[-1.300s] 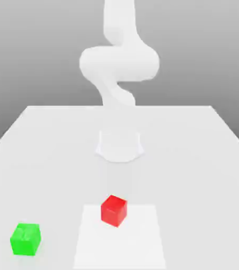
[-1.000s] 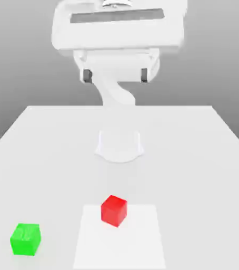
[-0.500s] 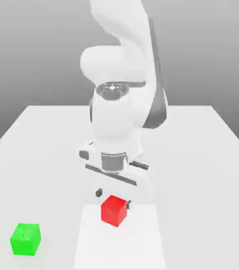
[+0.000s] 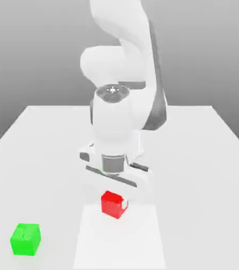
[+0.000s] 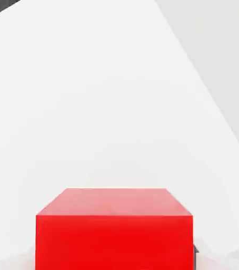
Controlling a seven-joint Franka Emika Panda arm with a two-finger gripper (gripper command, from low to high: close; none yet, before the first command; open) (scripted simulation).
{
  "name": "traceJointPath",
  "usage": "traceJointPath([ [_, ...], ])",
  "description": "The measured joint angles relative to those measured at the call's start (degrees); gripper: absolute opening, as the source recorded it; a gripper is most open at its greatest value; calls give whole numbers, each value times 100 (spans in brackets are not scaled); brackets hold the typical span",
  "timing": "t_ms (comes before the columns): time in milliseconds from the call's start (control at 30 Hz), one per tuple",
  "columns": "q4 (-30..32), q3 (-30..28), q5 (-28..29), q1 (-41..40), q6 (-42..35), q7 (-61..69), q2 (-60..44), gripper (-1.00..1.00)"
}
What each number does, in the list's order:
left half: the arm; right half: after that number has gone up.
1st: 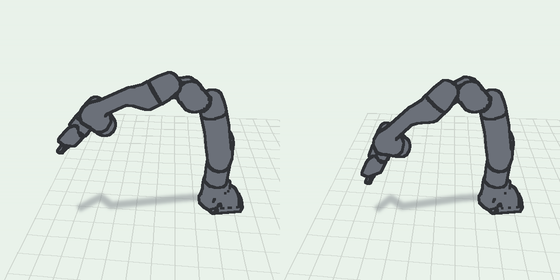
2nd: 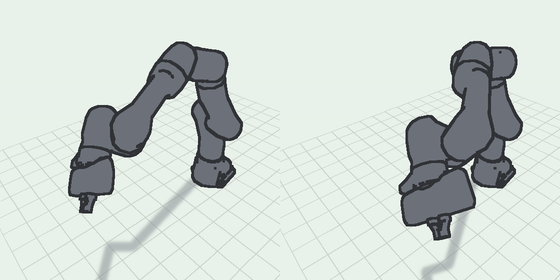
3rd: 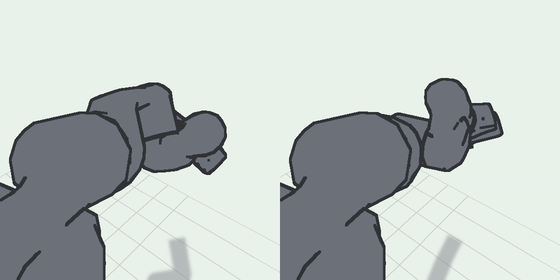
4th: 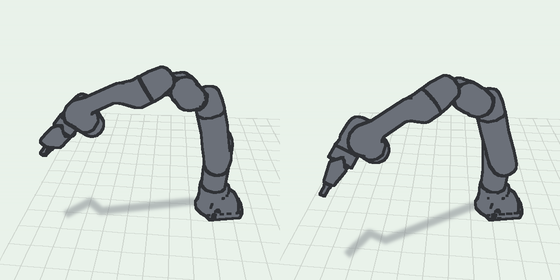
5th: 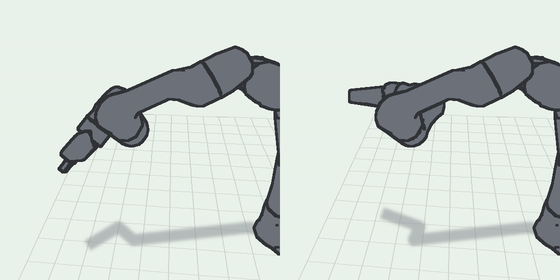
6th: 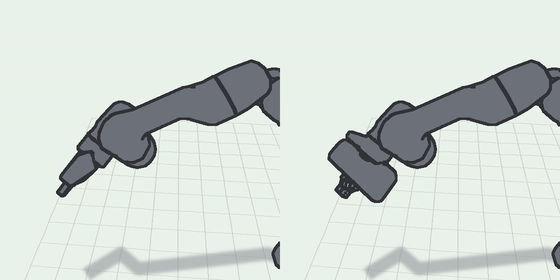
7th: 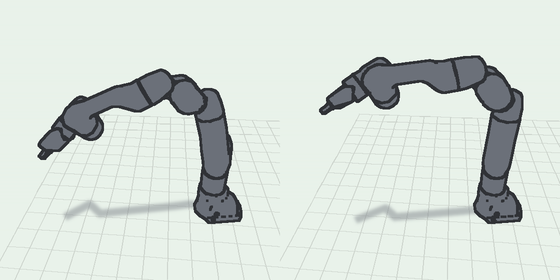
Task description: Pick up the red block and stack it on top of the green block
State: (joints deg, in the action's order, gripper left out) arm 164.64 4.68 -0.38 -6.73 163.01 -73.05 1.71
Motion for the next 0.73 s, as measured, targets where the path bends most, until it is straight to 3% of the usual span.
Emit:
traceJointPath([
  [433, -2112, -891, -115, -1384, -1339, -2757, -771, -100],
  [600, -2412, -969, -270, -1486, -789, -2996, -1629, -100],
  [633, -2424, -943, -300, -1509, -645, -2982, -1786, 100],
  [733, -2424, -943, -300, -1510, -645, -2982, -1786, 100],
])
